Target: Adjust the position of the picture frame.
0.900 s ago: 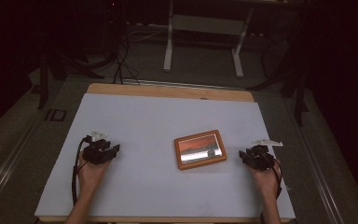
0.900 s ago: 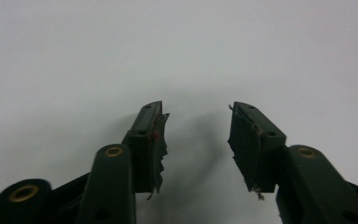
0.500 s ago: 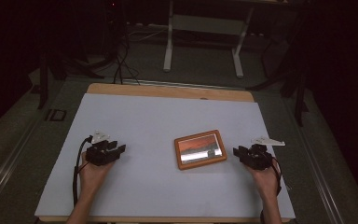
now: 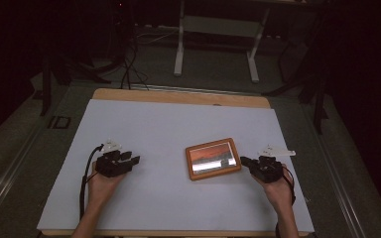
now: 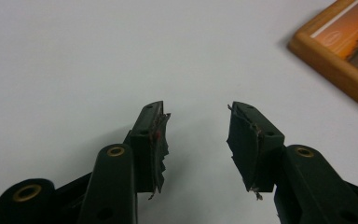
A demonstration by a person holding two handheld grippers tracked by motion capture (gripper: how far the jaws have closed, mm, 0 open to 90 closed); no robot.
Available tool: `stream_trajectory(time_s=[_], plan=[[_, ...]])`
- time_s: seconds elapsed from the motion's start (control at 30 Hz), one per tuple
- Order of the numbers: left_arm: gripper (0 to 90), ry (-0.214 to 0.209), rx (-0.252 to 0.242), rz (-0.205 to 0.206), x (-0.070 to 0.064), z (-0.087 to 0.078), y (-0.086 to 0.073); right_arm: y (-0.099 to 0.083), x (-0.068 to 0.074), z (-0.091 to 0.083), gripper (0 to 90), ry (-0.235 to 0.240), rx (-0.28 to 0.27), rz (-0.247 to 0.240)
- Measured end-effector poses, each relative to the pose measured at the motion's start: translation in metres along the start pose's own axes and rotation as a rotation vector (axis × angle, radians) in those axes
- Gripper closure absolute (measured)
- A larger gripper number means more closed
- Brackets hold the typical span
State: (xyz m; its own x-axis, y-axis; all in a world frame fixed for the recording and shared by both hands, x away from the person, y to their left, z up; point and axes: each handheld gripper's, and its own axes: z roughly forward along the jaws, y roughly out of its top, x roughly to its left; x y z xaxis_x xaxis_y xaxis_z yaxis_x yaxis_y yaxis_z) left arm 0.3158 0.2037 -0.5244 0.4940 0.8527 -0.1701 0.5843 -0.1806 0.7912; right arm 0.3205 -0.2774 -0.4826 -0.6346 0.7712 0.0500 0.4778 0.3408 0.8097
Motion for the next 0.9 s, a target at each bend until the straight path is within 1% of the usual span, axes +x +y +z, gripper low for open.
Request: stream_trajectory(time_s=[0.07, 0.17, 0.3, 0.4, 0.53, 0.63, 0.67, 0.7, 0.83, 0.87, 0.9], plan=[[56.1, -0.017, -0.001, 0.015, -0.004, 0.000, 0.001, 0.000, 0.002, 0.001, 89.9, 0.009, 0.002, -0.006], [56.1, -0.021, 0.006, 0.023, -0.006, 0.001, 0.001, 0.000, 0.005, 0.005, 90.0, 0.015, 0.013, -0.014], [56.1, -0.024, 0.011, 0.019, -0.006, 0.002, 0.001, 0.000, 0.005, 0.006, 89.9, 0.018, 0.016, -0.016], [56.2, -0.049, 0.003, 0.004, -0.007, 0.002, 0.002, 0.000, 0.006, 0.006, 89.9, 0.026, 0.018, -0.018], [57.6, -0.068, -0.001, 0.009, -0.008, 0.003, 0.004, -0.001, 0.010, 0.009, 89.9, 0.032, 0.029, -0.023], [58.7, -0.082, -0.006, 0.029, -0.012, 0.003, 0.007, -0.002, 0.011, 0.010, 89.9, 0.033, 0.033, -0.020], [58.9, -0.082, -0.006, 0.029, -0.012, 0.003, 0.007, -0.002, 0.011, 0.010, 89.9, 0.033, 0.033, -0.020], [58.9, -0.103, -0.012, 0.033, -0.015, 0.005, 0.010, -0.002, 0.012, 0.011, 90.0, 0.033, 0.033, -0.021], [63.0, -0.131, -0.013, 0.059, -0.022, 0.014, 0.018, -0.002, 0.013, 0.010, 89.8, 0.033, 0.030, -0.017], [64.6, -0.131, -0.013, 0.059, -0.022, 0.014, 0.018, -0.002, 0.013, 0.010, 89.8, 0.033, 0.030, -0.017], [64.6, -0.131, -0.011, 0.086, -0.026, 0.021, 0.023, -0.003, 0.013, 0.010, 89.7, 0.038, 0.028, -0.020]])
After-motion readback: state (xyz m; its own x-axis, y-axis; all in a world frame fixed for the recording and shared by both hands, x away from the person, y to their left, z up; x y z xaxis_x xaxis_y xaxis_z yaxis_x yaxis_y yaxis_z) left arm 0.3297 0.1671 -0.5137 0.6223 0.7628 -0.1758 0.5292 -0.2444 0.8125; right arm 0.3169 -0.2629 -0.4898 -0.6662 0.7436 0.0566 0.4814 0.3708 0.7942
